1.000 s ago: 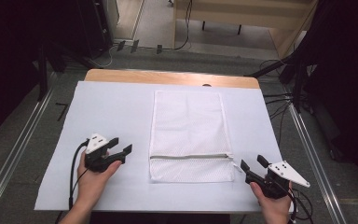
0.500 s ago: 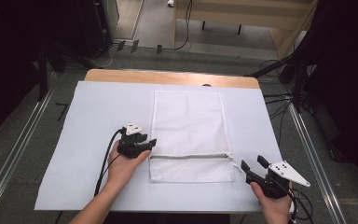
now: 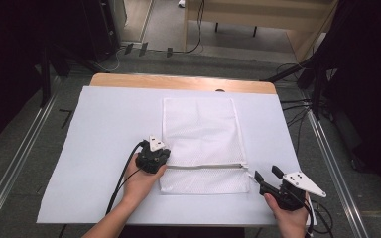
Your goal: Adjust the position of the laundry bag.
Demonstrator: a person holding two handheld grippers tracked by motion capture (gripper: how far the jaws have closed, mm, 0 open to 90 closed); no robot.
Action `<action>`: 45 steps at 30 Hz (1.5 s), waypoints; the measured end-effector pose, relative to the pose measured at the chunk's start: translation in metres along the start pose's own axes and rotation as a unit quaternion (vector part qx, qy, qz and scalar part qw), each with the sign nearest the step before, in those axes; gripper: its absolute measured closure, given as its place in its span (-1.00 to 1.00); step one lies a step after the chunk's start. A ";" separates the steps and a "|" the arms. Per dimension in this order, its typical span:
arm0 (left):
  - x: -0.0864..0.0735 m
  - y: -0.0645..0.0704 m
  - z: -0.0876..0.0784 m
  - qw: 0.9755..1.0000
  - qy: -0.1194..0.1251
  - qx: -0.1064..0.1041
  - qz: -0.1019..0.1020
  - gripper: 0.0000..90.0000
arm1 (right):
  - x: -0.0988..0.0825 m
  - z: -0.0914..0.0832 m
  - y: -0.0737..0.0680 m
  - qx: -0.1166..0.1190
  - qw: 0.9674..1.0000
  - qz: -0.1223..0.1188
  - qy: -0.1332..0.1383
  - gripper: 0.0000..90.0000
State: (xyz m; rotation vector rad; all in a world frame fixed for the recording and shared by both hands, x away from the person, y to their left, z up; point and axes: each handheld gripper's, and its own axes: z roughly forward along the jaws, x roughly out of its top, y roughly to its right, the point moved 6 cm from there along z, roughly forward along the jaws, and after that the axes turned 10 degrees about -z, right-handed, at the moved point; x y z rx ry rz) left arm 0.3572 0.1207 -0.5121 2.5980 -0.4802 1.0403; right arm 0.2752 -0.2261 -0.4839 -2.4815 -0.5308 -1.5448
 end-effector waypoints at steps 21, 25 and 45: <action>-0.029 -0.045 -0.051 0.999 -0.004 -0.038 -0.038 1.00 | -0.001 0.002 -0.004 -0.001 1.000 -0.010 -0.007 -0.21; -0.033 -0.056 -0.056 0.998 -0.004 -0.034 -0.047 1.00 | -0.002 0.002 -0.005 0.000 1.000 -0.009 -0.009 -0.21; -0.031 -0.066 -0.103 0.992 0.098 -0.040 -0.075 -0.28 | 0.002 -0.001 -0.023 0.043 0.999 -0.003 0.001 -0.22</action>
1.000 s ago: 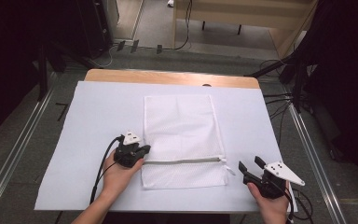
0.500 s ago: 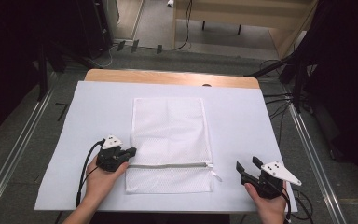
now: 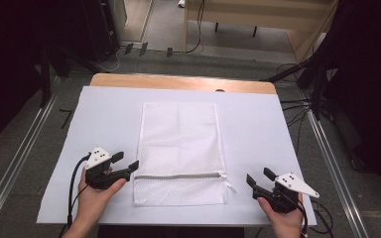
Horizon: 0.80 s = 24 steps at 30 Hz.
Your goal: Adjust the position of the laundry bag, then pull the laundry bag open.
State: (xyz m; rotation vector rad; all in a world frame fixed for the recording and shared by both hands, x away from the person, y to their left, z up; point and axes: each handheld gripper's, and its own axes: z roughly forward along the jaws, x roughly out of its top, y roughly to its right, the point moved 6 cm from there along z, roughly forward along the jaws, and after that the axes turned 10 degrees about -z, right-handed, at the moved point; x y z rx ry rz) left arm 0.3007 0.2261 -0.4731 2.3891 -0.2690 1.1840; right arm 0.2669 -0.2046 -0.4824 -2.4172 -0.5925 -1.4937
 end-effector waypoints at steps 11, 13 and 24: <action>-0.002 0.000 0.002 1.000 -0.003 0.000 0.003 -0.20 | -0.002 0.011 -0.030 0.057 0.998 -0.008 -0.027 -0.01; -0.003 0.000 0.003 1.000 -0.006 0.000 0.007 -0.19 | -0.005 0.014 -0.034 0.060 0.997 -0.010 -0.038 0.07; -0.006 0.006 0.005 1.000 -0.014 -0.015 0.013 -0.08 | -0.017 0.034 -0.055 0.104 0.989 -0.012 -0.101 0.15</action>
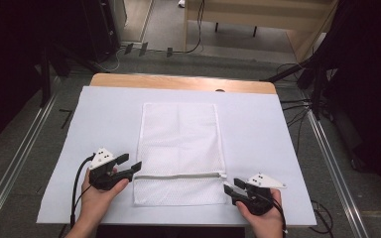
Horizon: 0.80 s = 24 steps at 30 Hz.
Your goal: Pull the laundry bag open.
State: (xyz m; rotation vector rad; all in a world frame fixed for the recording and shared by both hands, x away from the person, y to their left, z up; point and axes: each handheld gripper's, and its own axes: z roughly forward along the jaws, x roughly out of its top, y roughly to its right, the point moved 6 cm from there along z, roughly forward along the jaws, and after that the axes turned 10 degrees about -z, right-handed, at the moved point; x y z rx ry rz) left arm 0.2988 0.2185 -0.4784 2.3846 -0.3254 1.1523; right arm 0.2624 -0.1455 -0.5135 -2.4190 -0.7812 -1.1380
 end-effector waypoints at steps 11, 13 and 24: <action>-0.001 0.003 0.002 1.000 -0.004 -0.009 0.000 -0.02 | 0.005 0.027 -0.009 -0.048 0.998 -0.040 -0.019 -0.14; -0.001 0.006 0.002 1.000 -0.005 -0.013 0.001 -0.01 | 0.004 0.028 -0.011 -0.068 0.996 -0.054 -0.023 -0.01; 0.001 0.050 0.018 0.997 -0.026 -0.071 0.004 0.15 | 0.008 0.027 -0.017 -0.063 0.997 -0.048 -0.017 1.00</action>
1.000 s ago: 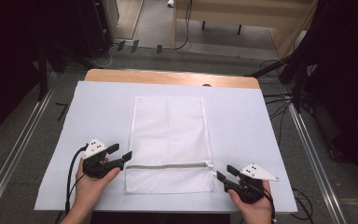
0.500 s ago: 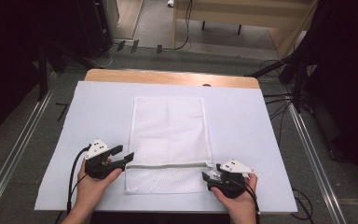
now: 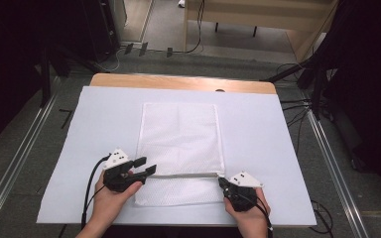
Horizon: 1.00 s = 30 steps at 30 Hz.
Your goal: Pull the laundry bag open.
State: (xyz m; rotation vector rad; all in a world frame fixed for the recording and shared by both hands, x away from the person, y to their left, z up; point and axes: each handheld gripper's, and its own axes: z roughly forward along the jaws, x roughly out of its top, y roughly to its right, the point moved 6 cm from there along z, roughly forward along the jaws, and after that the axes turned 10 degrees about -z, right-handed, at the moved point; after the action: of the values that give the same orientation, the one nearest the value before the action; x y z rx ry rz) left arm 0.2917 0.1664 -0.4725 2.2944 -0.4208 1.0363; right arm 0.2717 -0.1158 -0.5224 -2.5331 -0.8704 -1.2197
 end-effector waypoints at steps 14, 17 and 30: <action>0.006 0.068 0.053 0.995 -0.059 -0.058 0.048 0.86 | 0.010 -0.012 -0.007 -0.001 0.999 -0.019 0.037 1.00; 0.007 0.080 0.065 0.994 -0.070 -0.058 0.056 0.94 | 0.011 -0.013 -0.007 -0.001 0.999 -0.022 0.042 1.00; 0.020 0.113 0.096 0.993 -0.092 -0.071 0.032 0.87 | 0.017 -0.019 -0.014 0.003 0.997 -0.043 0.058 1.00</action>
State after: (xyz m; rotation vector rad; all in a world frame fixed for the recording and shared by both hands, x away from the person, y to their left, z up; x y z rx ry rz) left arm 0.3038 0.0180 -0.4654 2.2693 -0.6252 0.7988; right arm 0.2596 -0.1048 -0.4980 -2.4152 -0.9631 -1.3726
